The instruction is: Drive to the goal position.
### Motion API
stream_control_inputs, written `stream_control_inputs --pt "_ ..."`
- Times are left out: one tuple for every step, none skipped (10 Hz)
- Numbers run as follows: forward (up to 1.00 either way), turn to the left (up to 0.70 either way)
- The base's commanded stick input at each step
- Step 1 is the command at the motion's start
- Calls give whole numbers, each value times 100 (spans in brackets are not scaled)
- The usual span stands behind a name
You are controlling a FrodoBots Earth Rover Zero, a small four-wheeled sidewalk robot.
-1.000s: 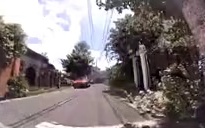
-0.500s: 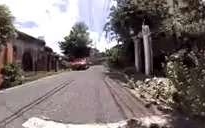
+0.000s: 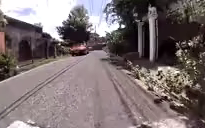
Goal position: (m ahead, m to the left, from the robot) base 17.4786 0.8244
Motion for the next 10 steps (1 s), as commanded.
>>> stream_control_inputs --pt "50 0" --pt "50 0" --pt "50 0" --pt "50 0" --pt "50 0" --pt "50 0" --pt "50 0" --pt "50 0" --pt "50 0" --pt "50 0"
